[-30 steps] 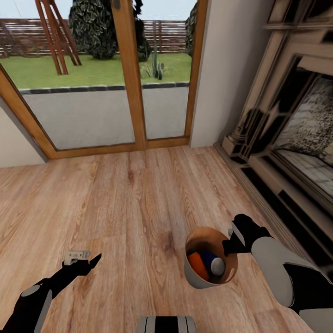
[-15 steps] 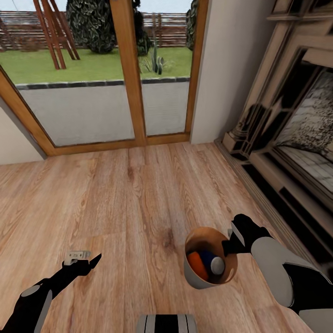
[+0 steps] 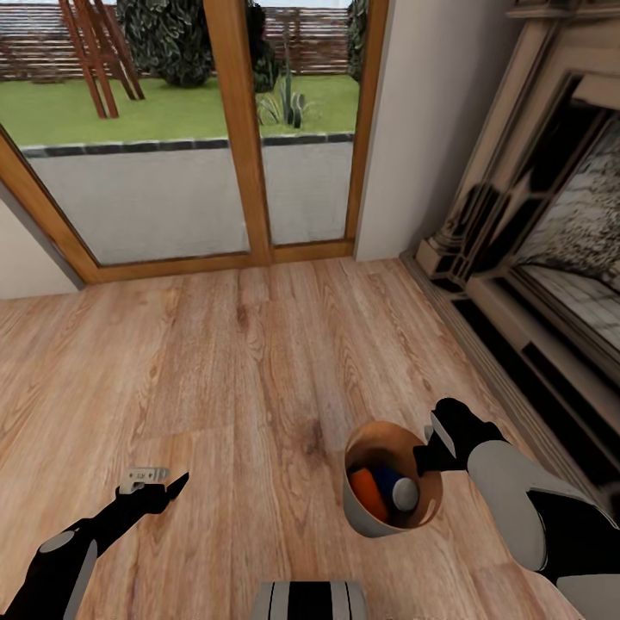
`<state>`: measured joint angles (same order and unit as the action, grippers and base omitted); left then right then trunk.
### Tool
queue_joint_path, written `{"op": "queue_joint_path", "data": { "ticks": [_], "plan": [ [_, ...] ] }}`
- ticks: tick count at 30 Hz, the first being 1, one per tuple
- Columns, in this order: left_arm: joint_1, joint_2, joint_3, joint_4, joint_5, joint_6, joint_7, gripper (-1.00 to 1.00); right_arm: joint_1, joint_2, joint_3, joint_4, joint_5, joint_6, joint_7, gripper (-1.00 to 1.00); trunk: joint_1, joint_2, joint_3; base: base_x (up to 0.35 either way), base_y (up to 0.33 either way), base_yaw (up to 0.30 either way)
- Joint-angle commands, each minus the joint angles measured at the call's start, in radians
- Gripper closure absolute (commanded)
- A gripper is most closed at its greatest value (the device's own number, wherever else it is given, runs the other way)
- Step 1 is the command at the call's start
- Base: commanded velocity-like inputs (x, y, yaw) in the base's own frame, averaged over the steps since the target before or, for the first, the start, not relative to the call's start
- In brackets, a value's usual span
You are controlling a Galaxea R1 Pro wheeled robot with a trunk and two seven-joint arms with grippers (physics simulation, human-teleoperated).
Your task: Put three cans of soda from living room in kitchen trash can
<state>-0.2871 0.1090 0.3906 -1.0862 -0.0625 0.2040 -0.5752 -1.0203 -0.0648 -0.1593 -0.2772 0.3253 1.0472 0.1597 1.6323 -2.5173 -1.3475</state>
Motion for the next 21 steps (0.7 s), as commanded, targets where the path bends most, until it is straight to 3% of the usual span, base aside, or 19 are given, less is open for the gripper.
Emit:
{"op": "queue_joint_path", "data": {
  "ticks": [1,5,18,19,21],
  "plan": [
    [0.000,0.000,0.000,0.000,0.000,0.000,0.000,-1.00,0.002,0.000,-0.005,0.001,-0.017,0.000,0.000,1.00,0.001,0.000,-0.004,0.000,0.000,0.000],
    [0.000,0.000,-0.001,0.000,0.000,0.000,0.000,-1.00,0.002,0.001,-0.005,0.001,-0.017,0.000,0.000,1.00,0.003,-0.001,-0.020,0.000,0.000,0.000],
    [0.000,0.000,0.000,0.000,0.001,0.000,-0.001,-1.00,0.002,0.002,-0.005,0.001,-0.017,0.000,0.000,1.00,0.003,-0.001,-0.020,0.000,0.000,0.000],
    [-0.001,0.000,0.000,0.000,0.001,0.000,-0.001,-1.00,0.002,0.003,-0.005,0.001,-0.017,0.000,0.000,-1.00,0.003,-0.001,-0.020,0.000,0.000,0.000],
    [0.000,0.000,0.000,0.000,0.001,0.000,0.000,-1.00,0.002,0.004,-0.005,0.001,-0.018,0.000,0.000,-1.00,0.003,-0.001,-0.020,0.000,0.000,0.000]
  ]
}}
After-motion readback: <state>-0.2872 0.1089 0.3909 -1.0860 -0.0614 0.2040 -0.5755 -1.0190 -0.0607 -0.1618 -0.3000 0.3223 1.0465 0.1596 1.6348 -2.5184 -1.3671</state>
